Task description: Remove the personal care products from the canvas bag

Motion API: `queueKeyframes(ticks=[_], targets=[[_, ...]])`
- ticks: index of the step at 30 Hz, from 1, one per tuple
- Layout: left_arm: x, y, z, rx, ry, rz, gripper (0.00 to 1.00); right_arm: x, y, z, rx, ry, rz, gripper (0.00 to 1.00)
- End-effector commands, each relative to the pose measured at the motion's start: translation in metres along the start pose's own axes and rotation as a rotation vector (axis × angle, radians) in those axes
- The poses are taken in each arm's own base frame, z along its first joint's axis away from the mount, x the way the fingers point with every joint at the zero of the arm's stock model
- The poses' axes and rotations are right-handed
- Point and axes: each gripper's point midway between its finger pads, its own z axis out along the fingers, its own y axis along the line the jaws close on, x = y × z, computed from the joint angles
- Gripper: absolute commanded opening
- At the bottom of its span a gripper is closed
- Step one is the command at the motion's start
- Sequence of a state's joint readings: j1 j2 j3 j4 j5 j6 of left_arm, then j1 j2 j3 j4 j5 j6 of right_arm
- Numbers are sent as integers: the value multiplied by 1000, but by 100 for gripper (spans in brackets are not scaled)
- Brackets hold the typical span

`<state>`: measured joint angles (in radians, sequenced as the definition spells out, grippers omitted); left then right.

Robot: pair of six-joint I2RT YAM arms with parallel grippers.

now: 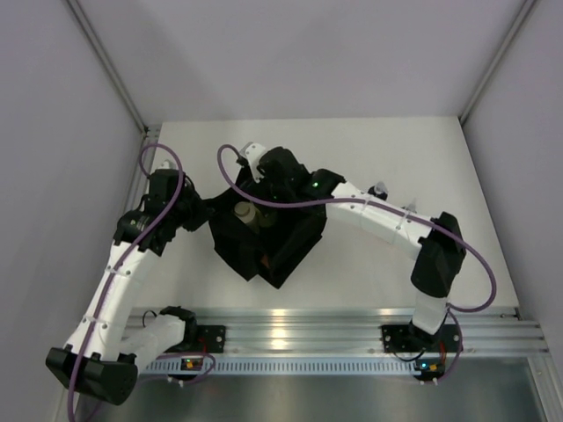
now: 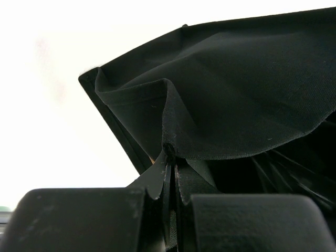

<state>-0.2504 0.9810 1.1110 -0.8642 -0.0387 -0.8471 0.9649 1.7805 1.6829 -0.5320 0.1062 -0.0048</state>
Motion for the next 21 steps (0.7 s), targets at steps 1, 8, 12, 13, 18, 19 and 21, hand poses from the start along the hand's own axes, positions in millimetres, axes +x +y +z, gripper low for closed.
queueKeyframes(ticks=[1,8,12,13,18,19,21], targets=[[-7,-5,-1,5,-19,5,0,-12,-17,15,41,-6,-99,61],[6,-13,9,30,74,32,0,-3,-38,46,86,19,-99,72],[9,-12,9,35,84,36,0,6,-41,54,96,11,-97,74],[7,-12,7,35,74,38,0,11,-42,55,97,12,-93,74],[5,-12,3,41,57,41,0,5,-44,60,36,-63,-22,73],[4,-12,1,45,50,39,0,10,-44,64,23,-55,-13,73],[0,-14,-2,49,30,30,0,7,-46,67,8,-81,24,72]])
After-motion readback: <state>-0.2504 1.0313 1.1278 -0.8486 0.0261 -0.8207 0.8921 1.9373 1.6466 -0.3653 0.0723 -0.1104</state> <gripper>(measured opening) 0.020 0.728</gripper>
